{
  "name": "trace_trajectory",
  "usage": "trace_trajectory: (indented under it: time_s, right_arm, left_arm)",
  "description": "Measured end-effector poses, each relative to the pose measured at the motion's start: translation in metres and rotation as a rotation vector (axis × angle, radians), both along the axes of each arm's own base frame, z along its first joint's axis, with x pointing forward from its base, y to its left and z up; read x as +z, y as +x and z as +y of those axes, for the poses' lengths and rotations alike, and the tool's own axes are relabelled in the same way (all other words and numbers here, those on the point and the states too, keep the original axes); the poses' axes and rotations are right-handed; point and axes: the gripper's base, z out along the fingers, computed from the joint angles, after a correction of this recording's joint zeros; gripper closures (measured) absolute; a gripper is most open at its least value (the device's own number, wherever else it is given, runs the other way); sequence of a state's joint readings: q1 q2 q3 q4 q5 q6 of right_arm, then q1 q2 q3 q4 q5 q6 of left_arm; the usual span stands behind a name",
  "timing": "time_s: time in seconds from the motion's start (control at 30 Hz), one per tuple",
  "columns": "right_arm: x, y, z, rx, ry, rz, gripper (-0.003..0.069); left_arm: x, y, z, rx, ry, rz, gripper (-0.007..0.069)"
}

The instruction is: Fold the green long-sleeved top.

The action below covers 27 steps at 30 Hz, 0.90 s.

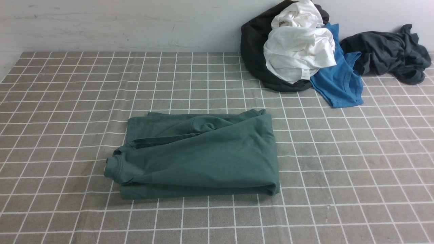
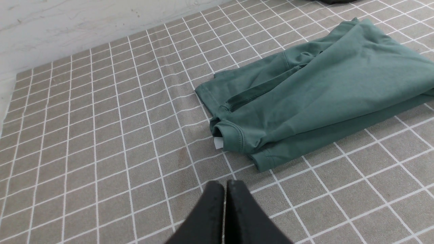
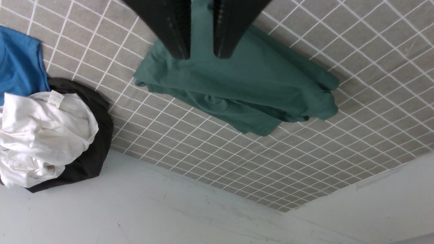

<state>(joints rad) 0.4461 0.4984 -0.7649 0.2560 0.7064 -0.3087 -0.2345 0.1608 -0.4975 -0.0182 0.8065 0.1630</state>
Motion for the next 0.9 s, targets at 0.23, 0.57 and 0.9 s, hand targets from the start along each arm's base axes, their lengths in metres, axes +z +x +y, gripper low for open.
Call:
trace_trajectory:
  time_s: [0.23, 0.57, 0.9]
  right_arm:
    - [-0.059, 0.006, -0.013, -0.16, 0.095, -0.235, 0.0671]
    - [-0.165, -0.012, -0.045, -0.55, 0.194, -0.219, 0.0673]
    - [-0.196, -0.017, -0.05, -0.656, 0.154, -0.018, 0.0673]
  left_arm:
    - [0.0, 0.0, 0.0, 0.0, 0.0, 0.0, 0.0631]
    - [0.0, 0.0, 0.0, 0.0, 0.0, 0.0, 0.0631]
    - [0.0, 0.0, 0.0, 0.0, 0.001, 0.002, 0.0631]
